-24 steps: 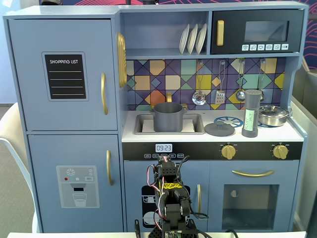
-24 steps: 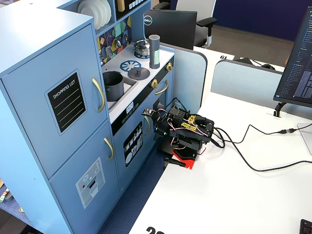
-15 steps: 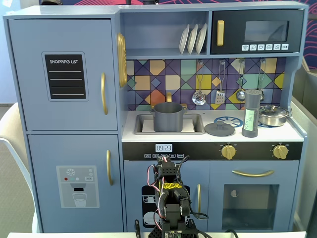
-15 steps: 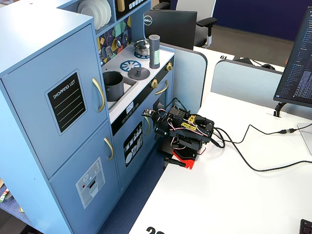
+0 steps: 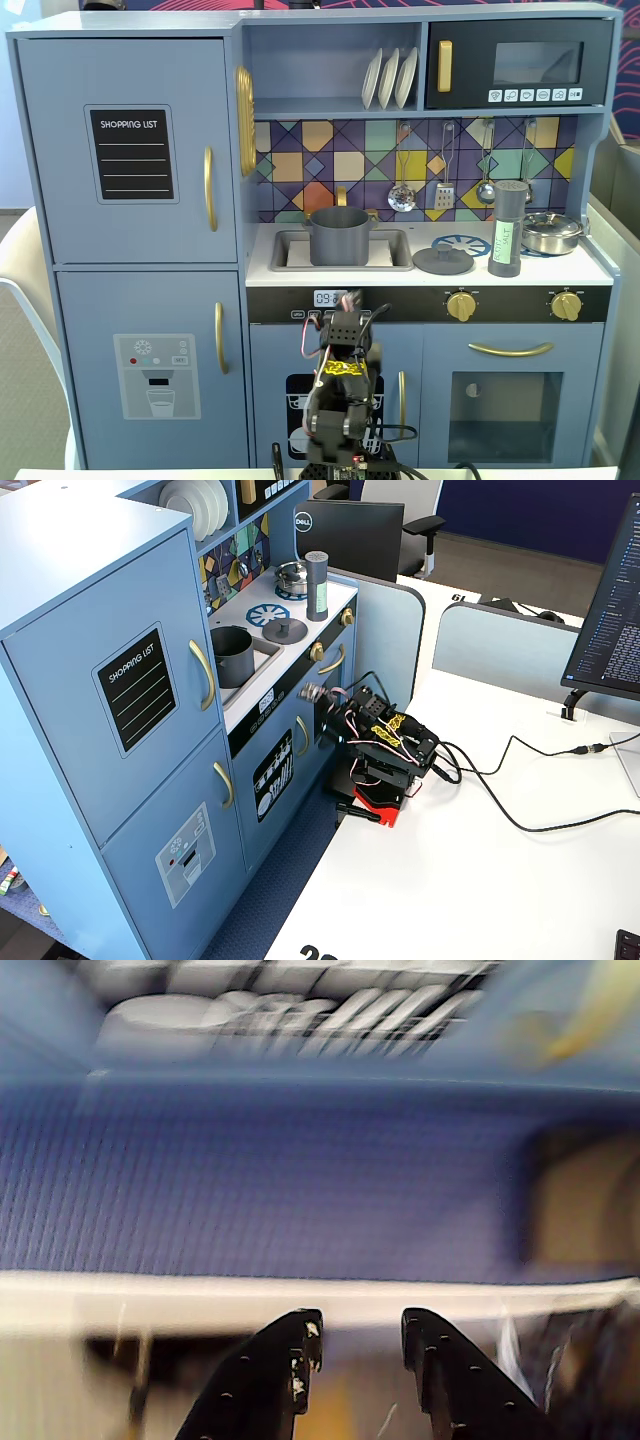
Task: Put salt in the gray recipient
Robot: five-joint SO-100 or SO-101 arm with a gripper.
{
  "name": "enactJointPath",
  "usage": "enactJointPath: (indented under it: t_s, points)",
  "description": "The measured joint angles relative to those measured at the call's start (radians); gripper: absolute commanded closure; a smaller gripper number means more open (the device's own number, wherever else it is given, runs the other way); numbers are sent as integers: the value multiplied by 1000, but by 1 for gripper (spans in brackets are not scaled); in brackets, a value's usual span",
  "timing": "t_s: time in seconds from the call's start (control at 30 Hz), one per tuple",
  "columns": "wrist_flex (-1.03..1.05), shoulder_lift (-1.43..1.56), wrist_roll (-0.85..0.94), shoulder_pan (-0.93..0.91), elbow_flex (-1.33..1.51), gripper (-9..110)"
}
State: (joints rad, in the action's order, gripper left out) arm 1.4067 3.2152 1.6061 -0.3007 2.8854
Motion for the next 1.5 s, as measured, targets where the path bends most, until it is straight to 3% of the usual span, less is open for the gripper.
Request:
enactJointPath:
  t_s: [0.23,0.4,0.57,1.0,1.5]
  points:
    - [-143,-63,23,-403,-285,100]
    - [-380,-296,-52,-577,-522,80]
    - [-621,-571,-146,-618,-719,69]
    - [-1177,-980,-130,-635,-845,50]
    - [-1387,-1319,-81,-644,-1025,54]
